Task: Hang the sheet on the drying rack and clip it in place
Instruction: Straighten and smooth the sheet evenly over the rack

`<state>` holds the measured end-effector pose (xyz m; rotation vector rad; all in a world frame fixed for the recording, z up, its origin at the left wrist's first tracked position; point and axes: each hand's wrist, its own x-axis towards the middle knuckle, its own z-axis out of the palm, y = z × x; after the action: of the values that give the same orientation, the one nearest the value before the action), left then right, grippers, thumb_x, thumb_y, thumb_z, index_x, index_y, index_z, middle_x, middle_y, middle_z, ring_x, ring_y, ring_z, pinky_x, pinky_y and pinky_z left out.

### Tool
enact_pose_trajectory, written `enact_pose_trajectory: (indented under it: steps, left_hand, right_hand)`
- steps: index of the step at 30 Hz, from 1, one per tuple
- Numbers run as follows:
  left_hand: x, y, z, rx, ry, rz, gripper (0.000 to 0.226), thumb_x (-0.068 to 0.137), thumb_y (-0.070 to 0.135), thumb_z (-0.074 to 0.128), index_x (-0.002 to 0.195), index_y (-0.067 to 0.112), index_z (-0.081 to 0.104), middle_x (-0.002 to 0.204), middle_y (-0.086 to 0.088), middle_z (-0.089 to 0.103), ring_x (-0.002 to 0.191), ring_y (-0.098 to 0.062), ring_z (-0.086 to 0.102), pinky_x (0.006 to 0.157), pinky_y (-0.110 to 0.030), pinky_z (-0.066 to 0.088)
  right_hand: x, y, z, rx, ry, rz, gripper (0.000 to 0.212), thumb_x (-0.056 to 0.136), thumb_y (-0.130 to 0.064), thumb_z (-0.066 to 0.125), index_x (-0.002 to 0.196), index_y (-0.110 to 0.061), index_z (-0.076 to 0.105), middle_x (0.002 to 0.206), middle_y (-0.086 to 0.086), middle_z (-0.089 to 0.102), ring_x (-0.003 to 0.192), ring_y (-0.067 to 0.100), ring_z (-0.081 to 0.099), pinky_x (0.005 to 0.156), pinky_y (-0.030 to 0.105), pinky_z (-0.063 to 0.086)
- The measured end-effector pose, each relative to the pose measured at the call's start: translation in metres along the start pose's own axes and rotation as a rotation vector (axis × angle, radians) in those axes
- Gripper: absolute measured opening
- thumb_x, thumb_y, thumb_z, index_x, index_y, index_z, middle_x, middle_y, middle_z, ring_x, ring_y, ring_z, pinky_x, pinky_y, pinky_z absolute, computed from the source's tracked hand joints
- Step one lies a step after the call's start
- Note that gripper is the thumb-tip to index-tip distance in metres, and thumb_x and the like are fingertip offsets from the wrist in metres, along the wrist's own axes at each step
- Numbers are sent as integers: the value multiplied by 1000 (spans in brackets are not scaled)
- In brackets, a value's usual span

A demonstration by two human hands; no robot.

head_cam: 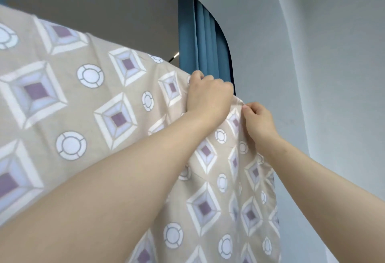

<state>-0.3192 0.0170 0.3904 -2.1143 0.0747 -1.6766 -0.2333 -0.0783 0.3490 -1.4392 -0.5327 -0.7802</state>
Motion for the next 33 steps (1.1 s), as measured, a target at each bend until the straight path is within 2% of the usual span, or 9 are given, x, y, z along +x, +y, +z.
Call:
enact_pose_trajectory:
  steps: [5, 10, 13, 16, 18, 22, 28, 31, 33]
  left_hand:
    - [-5, -13, 1, 5, -23, 23, 15, 95, 16, 42, 87, 21, 54, 97, -1, 66, 97, -25, 54, 93, -36, 28]
    - [-18, -21, -1, 37, -68, 31, 10, 94, 20, 42, 91, 23, 51, 101, 1, 65, 105, -24, 51, 102, -41, 23]
    - [-31, -21, 3, 105, -68, 63, 18, 93, 17, 40, 105, 19, 54, 106, 0, 63, 111, -26, 49, 111, -46, 14]
    - [-39, -16, 3, 119, -72, 74, 24, 93, 19, 39, 113, 18, 52, 111, 1, 60, 116, -25, 45, 113, -47, 7]
    - [-42, -14, 2, 124, -86, 78, 26, 93, 21, 38, 116, 18, 51, 113, 1, 59, 117, -25, 44, 114, -48, 6]
    - [-38, -14, 1, 182, -142, 82, 28, 93, 24, 37, 118, 17, 48, 114, -2, 58, 115, -27, 46, 113, -52, 5]
    - [-23, -12, -1, 286, -295, 62, 27, 96, 32, 33, 114, 20, 50, 108, -3, 60, 105, -27, 51, 107, -49, 16]
    - [-24, -15, 1, 268, -208, 60, 21, 96, 29, 36, 105, 22, 53, 95, -1, 62, 94, -25, 53, 101, -43, 23]
    - [-25, -17, 0, 266, -175, 53, 23, 97, 31, 33, 103, 21, 54, 94, -1, 62, 93, -25, 53, 101, -42, 24]
  right_hand:
    - [-17, -1, -5, 176, -310, 7, 25, 86, -7, 50, 91, -29, 60, 88, 1, 64, 77, 18, 62, 73, 32, 51]
    - [-15, -2, -6, -81, -180, -11, 10, 86, -21, 61, 77, -18, 57, 70, -3, 56, 63, 15, 52, 53, 25, 40]
    - [-22, 11, -16, -84, -262, 203, 18, 86, -27, 63, 88, -14, 52, 81, 3, 56, 64, 16, 52, 51, 22, 42]
    - [-35, 31, -24, -135, -397, 433, 20, 86, -24, 63, 98, -15, 49, 85, 3, 58, 68, 16, 55, 61, 26, 43]
    - [-38, 37, -28, -38, -345, 468, 10, 88, -13, 60, 84, -14, 50, 77, 6, 57, 60, 17, 52, 57, 26, 44]
    - [-32, 29, -40, 106, -169, 464, 20, 92, -5, 49, 73, -10, 51, 68, 6, 54, 58, 18, 51, 53, 26, 46]
    - [-30, 28, -53, -11, -76, 492, 23, 91, -5, 36, 70, -10, 45, 71, 9, 49, 60, 24, 48, 55, 27, 42]
    - [-31, 30, -61, 99, -2, 536, 20, 92, -3, 41, 77, -8, 54, 70, 8, 50, 60, 23, 48, 57, 29, 43]
    - [-29, 26, -65, 351, 54, 600, 15, 94, -6, 45, 90, -11, 58, 73, 5, 52, 61, 19, 51, 60, 31, 46]
